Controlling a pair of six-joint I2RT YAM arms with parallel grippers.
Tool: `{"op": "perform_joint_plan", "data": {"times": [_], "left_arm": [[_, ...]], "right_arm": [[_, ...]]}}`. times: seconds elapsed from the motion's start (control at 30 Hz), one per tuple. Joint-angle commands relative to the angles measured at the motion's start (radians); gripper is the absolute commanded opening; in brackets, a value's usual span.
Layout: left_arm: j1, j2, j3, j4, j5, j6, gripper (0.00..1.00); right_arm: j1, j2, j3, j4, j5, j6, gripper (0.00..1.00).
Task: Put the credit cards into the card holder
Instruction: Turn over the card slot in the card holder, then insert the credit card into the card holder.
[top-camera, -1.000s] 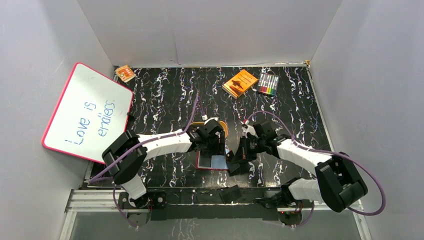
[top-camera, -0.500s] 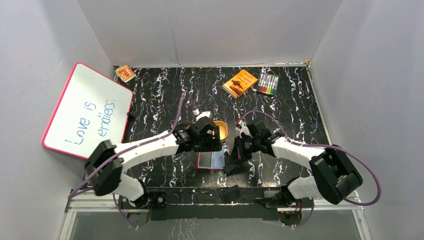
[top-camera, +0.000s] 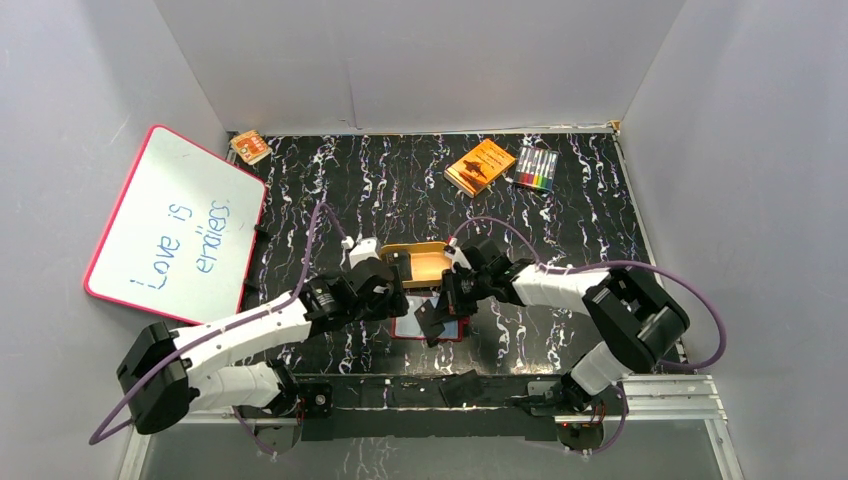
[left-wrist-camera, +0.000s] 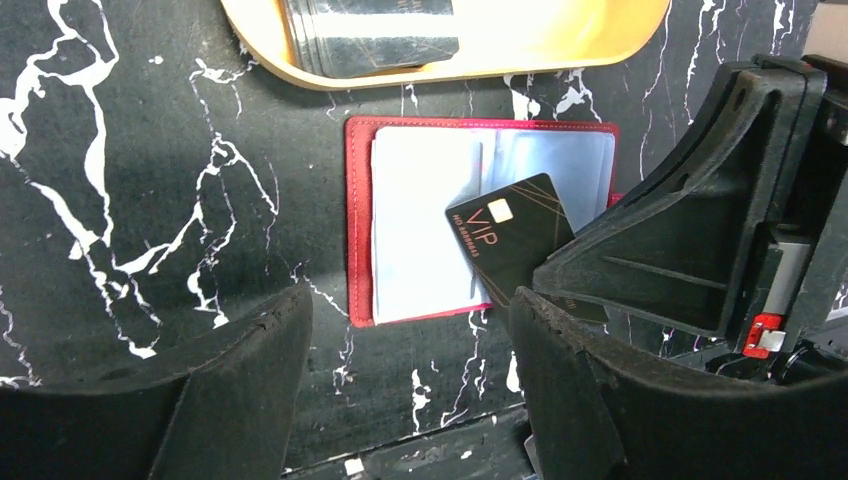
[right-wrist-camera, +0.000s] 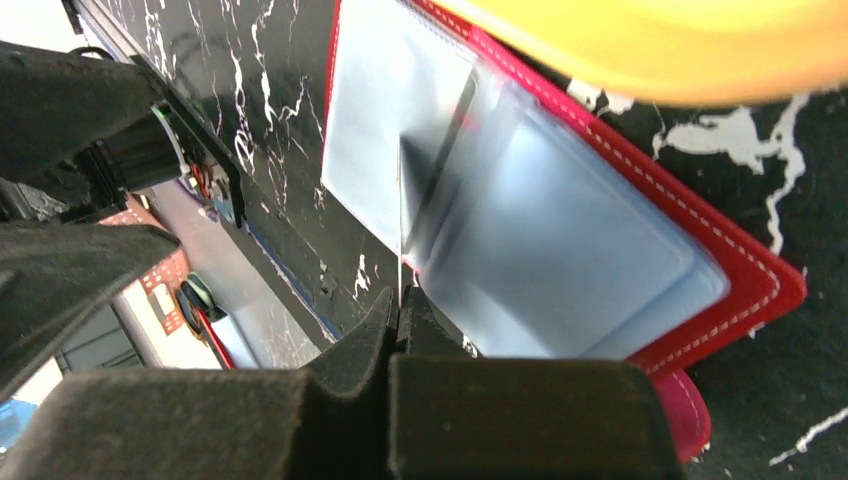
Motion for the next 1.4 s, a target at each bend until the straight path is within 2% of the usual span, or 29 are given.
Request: {"op": "perform_joint_plan", "data": {"times": [0.0,0.27,0.4,0.6,1.37], "left_arm": [[0.01,0.034,0.008,0.05,-0.03,0.013,0.7],[0.041,0.152,0.025,0.064,-0.058,0.006,0.67],[0.057,0.125,-0.015,0.038,-0.09,-0.051,0.65],[0.09,0.077,-0.101,0.035,-0.081,-0.098,0.61],[0.096,0.107,-0.172,0.081,0.001,-0.124,0.52]], "right_arm": [[0.019,0.026,0.057,0.075,0.027,0.031,0.0],[0.003,-0.167,-0.016,-0.029,0.158,0.05,0.0],[-0.037,-0.232,-0.11,0.051,0.153,0.13,0.0],[-0.042,-0.159,-0.146,0.186,0.034,0.181,0.0],[-0.042,-0.029,-0.144,0.295,0.019,0.247,0.0]]}}
